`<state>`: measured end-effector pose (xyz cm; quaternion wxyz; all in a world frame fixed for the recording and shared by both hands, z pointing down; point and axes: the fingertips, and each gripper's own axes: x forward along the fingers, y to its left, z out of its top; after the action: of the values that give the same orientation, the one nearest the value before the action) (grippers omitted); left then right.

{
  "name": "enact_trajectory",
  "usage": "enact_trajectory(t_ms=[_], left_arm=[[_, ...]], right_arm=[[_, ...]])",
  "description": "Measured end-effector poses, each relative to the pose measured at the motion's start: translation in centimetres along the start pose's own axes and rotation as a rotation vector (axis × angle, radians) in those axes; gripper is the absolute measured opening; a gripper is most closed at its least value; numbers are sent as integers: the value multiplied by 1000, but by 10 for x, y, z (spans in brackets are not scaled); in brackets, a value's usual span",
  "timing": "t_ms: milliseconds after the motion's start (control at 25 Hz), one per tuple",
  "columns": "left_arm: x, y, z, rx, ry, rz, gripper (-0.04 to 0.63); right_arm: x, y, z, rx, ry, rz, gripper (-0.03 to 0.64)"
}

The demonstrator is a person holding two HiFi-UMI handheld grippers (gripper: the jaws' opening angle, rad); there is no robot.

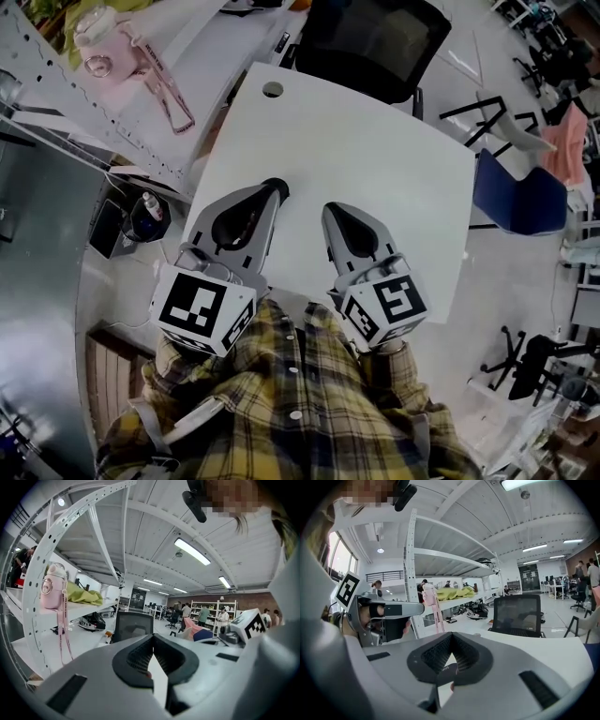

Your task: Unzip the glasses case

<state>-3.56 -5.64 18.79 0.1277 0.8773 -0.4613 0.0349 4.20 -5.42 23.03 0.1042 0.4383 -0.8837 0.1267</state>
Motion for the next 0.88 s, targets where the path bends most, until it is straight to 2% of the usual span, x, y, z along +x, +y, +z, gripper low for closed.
enact_trajectory(t_ms=[400, 560, 720, 880], left_arm=[[15, 25, -32, -3, 82, 23, 9], [24, 33, -55, -14, 149, 22, 15], [38, 39, -88, -18, 233, 13, 89], [51, 49, -124, 10, 322, 20, 154]], right_arm=[[21, -10, -19, 18, 58, -5, -2], [31, -13, -35, 21, 100, 6, -2], [39, -18, -57, 26, 149, 24, -2], [45, -27, -79, 27, 199, 42, -2]])
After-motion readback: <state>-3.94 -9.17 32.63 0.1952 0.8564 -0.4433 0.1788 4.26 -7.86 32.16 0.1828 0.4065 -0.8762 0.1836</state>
